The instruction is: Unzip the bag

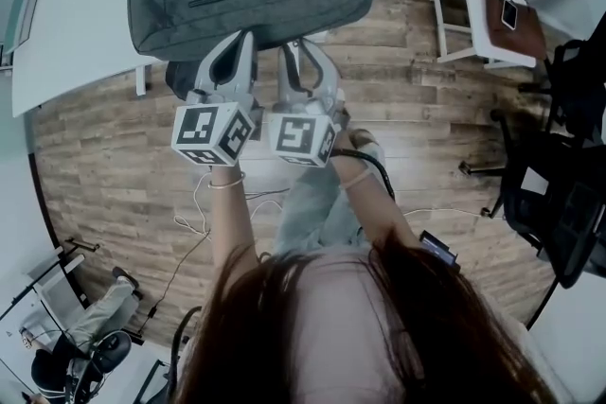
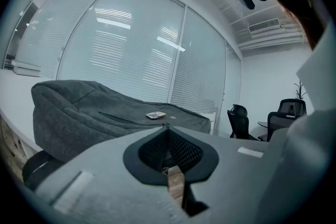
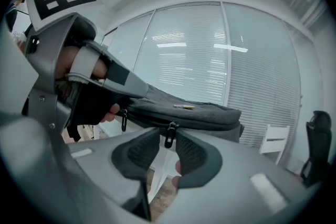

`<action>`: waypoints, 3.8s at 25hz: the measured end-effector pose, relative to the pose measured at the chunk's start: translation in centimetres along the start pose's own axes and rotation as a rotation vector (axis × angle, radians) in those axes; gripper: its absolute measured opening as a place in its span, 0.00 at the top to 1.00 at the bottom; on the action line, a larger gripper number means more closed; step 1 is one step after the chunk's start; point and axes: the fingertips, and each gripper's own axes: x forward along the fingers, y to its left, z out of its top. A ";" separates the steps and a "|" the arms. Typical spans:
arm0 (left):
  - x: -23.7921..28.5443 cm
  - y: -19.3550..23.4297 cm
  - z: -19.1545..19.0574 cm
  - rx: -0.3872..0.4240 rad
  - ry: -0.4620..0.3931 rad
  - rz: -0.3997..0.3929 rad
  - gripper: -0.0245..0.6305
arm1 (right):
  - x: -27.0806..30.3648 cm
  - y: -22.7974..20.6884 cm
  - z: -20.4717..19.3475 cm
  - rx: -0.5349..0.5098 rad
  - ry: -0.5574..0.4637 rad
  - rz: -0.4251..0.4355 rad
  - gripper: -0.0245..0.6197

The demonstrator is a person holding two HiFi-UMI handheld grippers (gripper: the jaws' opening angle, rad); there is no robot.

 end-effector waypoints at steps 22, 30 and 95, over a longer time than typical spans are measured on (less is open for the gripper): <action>0.7 0.6 -0.8 -0.005 -0.008 0.069 0.95 | -1.5 -1.2 -0.2 0.023 0.016 0.003 0.95; 1.0 0.8 -1.5 -0.008 0.040 0.143 0.95 | -1.6 -1.5 -0.3 -0.026 0.036 0.058 0.95; 1.2 1.1 -2.0 -0.032 0.044 0.368 0.95 | 0.3 -12.4 -1.9 -0.163 0.096 0.275 0.95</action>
